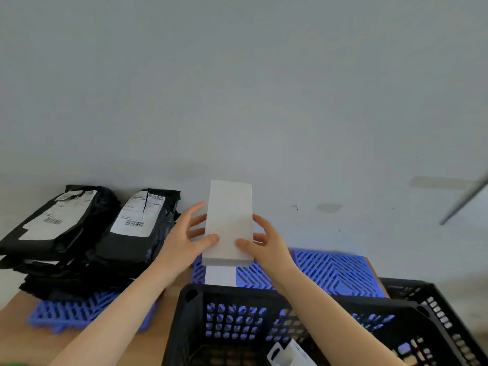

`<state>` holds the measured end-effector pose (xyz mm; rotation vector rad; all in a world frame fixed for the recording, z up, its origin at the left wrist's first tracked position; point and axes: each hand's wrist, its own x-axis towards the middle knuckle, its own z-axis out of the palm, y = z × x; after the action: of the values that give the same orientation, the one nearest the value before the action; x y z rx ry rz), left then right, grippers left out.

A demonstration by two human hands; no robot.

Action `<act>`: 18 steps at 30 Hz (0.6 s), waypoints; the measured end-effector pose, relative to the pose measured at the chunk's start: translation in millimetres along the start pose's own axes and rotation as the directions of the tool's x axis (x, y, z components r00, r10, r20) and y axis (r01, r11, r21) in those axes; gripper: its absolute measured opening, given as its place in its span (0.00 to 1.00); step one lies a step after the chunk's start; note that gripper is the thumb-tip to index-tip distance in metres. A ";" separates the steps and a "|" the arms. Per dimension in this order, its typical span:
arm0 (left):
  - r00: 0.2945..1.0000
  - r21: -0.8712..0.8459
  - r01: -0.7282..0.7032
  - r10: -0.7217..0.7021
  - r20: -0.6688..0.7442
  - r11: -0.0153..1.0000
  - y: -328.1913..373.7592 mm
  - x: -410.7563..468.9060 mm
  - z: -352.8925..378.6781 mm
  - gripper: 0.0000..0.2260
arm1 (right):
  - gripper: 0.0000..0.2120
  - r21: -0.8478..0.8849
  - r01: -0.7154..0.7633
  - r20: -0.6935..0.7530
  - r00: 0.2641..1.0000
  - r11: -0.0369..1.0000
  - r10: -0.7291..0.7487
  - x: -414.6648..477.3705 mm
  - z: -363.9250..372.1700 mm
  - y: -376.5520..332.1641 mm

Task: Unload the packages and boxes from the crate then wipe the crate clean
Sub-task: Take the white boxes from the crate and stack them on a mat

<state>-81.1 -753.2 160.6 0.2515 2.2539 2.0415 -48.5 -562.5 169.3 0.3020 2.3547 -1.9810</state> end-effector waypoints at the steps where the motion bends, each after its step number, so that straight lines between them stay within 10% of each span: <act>1: 1.000 -0.003 0.008 -0.008 0.015 1.000 -7.8 12.6 -1.5 0.29 | 0.33 -0.010 -0.023 -0.008 1.000 1.000 0.023 12.8 2.5 3.8; 18: 0.933 0.064 0.325 -0.331 0.144 0.943 -206.6 65.6 24.4 0.32 | 0.49 -0.524 -0.339 0.168 0.858 0.781 0.486 130.7 27.8 128.1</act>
<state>-153.9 -736.7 -44.4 0.0274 2.0809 1.7465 -155.9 -553.9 18.7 0.4194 2.2318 -1.1101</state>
